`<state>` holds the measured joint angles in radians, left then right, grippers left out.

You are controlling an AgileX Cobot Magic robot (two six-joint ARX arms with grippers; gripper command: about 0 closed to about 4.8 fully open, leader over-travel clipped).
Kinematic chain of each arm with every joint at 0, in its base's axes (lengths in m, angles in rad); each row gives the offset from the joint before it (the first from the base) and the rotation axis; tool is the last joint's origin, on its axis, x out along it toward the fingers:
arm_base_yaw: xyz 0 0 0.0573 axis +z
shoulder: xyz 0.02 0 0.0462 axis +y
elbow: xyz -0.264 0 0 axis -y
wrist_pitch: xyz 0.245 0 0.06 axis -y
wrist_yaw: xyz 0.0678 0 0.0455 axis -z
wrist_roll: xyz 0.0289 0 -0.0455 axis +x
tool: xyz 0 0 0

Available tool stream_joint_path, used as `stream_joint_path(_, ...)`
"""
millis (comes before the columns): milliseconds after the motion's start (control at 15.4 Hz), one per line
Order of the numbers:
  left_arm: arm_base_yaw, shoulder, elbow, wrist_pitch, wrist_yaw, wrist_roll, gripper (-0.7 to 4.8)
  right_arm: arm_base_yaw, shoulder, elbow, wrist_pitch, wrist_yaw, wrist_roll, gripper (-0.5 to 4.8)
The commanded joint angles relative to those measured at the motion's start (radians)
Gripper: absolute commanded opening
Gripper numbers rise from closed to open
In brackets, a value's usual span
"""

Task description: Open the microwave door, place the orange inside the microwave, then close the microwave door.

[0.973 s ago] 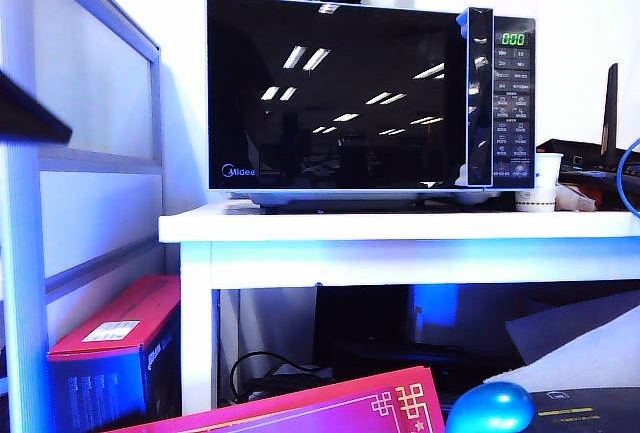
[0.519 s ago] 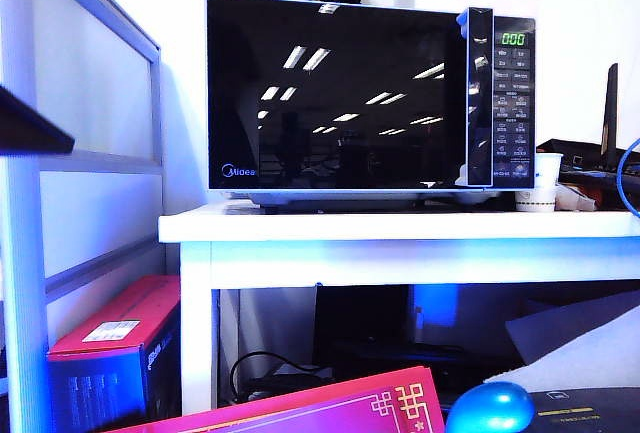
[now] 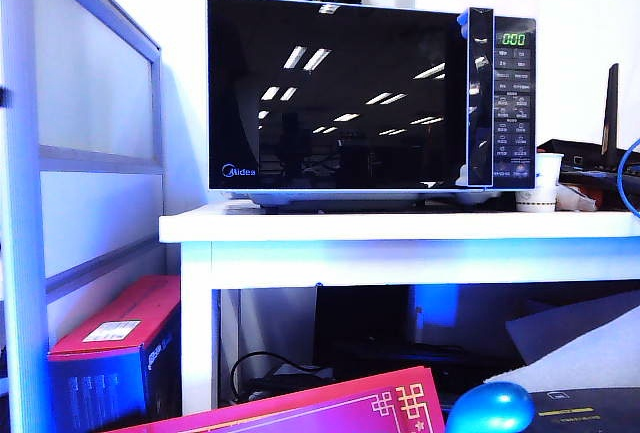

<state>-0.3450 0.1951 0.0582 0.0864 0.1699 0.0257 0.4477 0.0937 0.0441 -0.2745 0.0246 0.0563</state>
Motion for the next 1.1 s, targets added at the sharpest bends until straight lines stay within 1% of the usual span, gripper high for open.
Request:
stream_joint_path(65,0.134,-0.110,-0.052,-0.028,-0.003,0.000,-0.03,0.000,0.000,-0.005,0.000,0.000,0.003,-0.01)
stream_joint_path(195,0.197,-0.187,-0.051,-0.122,-0.016,0.000,-0.03,0.000,0.000,-0.005,0.000,0.000,0.003,-0.01)
stream_joint_path(324,0.232,-0.195,-0.051,-0.138,-0.016,0.000,-0.02,0.000,-0.001,-0.005,0.001,-0.001,0.003,-0.01)
stream_joint_path(843,0.234,-0.195,-0.051,-0.138,-0.016,0.000,-0.02,-0.001,-0.012,-0.006,0.000,0.000,0.003,-0.01)
stream_joint_path(973,0.234,-0.195,-0.051,-0.138,-0.016,0.000,-0.02,-0.008,-0.092,-0.005,0.020,0.000,0.003,-0.01)
stream_joint_path(1103,0.234,-0.195,-0.051,-0.139,-0.016,0.000,-0.02,-0.021,-0.092,-0.006,0.018,0.001,0.003,-0.01)
